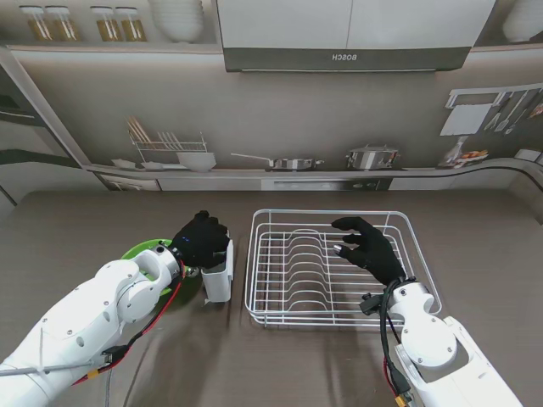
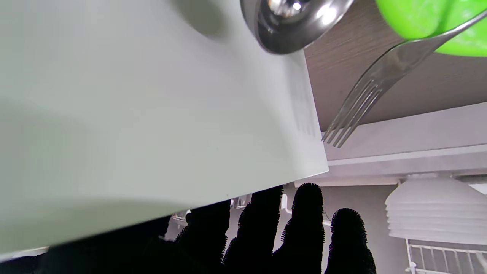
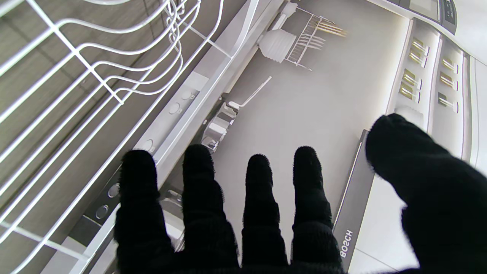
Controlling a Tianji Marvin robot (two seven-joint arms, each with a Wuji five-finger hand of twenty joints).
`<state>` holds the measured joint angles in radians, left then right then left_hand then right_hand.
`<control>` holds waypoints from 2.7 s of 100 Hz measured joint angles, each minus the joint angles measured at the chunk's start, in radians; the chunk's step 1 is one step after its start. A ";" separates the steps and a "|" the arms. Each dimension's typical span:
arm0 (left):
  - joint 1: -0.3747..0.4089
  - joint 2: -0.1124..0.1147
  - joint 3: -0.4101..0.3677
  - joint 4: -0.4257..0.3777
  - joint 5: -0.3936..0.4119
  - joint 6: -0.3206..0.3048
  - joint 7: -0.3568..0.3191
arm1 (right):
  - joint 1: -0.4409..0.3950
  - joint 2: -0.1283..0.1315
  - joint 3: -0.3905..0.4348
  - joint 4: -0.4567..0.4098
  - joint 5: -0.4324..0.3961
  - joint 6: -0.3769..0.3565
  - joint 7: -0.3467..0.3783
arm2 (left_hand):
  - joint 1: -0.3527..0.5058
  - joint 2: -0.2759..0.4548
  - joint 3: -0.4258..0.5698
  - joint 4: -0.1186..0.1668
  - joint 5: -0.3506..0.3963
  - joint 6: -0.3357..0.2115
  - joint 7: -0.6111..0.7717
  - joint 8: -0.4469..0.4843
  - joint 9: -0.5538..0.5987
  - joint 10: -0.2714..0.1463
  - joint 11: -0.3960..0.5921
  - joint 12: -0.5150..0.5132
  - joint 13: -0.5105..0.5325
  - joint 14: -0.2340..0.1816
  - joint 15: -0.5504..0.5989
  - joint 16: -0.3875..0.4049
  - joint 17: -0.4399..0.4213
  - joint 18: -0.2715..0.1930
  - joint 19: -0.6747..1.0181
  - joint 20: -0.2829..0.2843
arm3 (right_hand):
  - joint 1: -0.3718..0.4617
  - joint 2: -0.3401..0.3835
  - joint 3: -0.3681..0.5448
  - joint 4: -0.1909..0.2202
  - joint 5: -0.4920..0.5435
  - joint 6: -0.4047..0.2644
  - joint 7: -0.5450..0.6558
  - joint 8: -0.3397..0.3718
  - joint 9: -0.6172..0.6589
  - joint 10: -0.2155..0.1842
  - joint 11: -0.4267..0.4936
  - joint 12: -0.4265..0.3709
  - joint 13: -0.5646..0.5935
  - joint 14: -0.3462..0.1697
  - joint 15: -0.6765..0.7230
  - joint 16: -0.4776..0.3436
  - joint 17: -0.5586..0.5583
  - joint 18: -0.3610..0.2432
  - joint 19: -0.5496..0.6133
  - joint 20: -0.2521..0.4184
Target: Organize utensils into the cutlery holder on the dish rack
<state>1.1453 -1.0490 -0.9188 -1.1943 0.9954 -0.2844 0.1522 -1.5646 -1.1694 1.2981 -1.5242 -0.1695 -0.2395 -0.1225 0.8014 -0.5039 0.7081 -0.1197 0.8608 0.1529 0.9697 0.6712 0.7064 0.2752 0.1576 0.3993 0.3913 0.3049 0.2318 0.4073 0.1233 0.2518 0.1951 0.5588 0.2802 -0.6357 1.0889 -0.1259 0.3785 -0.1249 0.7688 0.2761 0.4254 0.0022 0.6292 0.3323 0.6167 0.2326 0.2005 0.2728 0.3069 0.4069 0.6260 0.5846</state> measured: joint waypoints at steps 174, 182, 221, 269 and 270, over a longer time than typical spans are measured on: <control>-0.153 -0.035 0.138 0.079 -0.096 -0.046 0.025 | 0.002 -0.001 0.003 0.002 0.002 -0.002 -0.001 | 0.003 0.002 0.000 0.000 0.000 0.007 0.003 0.013 0.009 0.000 0.003 0.001 0.001 0.000 0.002 0.000 0.011 0.000 0.000 0.000 | 0.000 0.000 0.000 0.000 0.000 0.001 0.000 0.000 0.000 0.004 0.000 0.000 0.000 0.000 0.000 0.000 0.000 0.000 0.000 0.000; -0.152 -0.036 0.143 0.080 -0.099 -0.044 0.024 | 0.002 -0.001 0.003 0.002 0.002 -0.001 -0.001 | 0.003 0.002 0.000 0.000 0.000 0.007 0.003 0.013 0.009 0.000 0.004 0.001 0.001 0.000 0.002 0.000 0.011 0.000 0.000 0.000 | 0.000 0.000 0.000 0.000 0.000 0.001 0.000 0.000 0.000 0.004 0.000 0.000 0.000 0.000 0.000 0.000 0.000 0.000 0.000 0.000; -0.141 -0.038 0.154 0.087 -0.112 -0.032 0.021 | 0.001 -0.001 0.003 0.001 0.003 -0.001 -0.001 | 0.012 0.002 0.000 0.000 0.000 0.015 0.003 0.014 0.010 -0.001 0.010 0.002 0.001 0.000 0.002 0.000 0.011 0.000 0.000 0.000 | 0.000 0.000 0.000 0.000 0.000 0.001 0.000 0.000 0.000 0.004 0.000 0.000 0.000 0.000 0.000 0.000 0.000 0.000 0.000 0.001; -0.103 -0.034 0.119 0.053 -0.093 -0.009 -0.001 | 0.000 -0.001 0.002 0.001 0.006 -0.001 -0.001 | 0.043 0.027 -0.077 0.001 0.000 0.011 -0.076 -0.042 0.010 0.000 -0.001 -0.006 0.001 0.008 0.002 0.000 0.011 0.000 0.000 0.000 | 0.000 0.000 0.000 0.000 0.001 0.001 0.000 0.000 0.000 0.004 0.000 0.000 0.000 0.000 0.000 0.000 0.000 0.000 0.000 0.001; -0.103 -0.034 0.118 0.052 -0.093 -0.009 -0.002 | 0.000 -0.001 0.002 0.001 0.006 -0.001 -0.001 | 0.043 0.028 -0.079 0.001 0.000 0.010 -0.078 -0.043 0.010 0.000 -0.001 -0.006 0.001 0.008 0.002 0.000 0.011 0.000 0.000 0.000 | 0.000 0.000 0.000 0.000 0.001 0.001 0.000 0.000 0.000 0.004 0.000 0.000 0.000 0.000 0.000 0.000 0.000 0.000 0.000 0.001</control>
<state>1.0427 -1.0827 -0.8009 -1.1421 0.9029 -0.2930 0.1505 -1.5642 -1.1703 1.3002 -1.5232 -0.1635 -0.2408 -0.1235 0.8443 -0.4763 0.6287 -0.1190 0.8606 0.1634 0.8913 0.6281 0.7159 0.2754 0.1566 0.3932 0.3921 0.3134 0.2335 0.4073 0.1340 0.2518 0.1952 0.5590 0.2802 -0.6356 1.0889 -0.1259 0.3791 -0.1242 0.7688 0.2761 0.4254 0.0061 0.6292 0.3324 0.6167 0.2326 0.2005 0.2728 0.3069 0.4069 0.6260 0.5861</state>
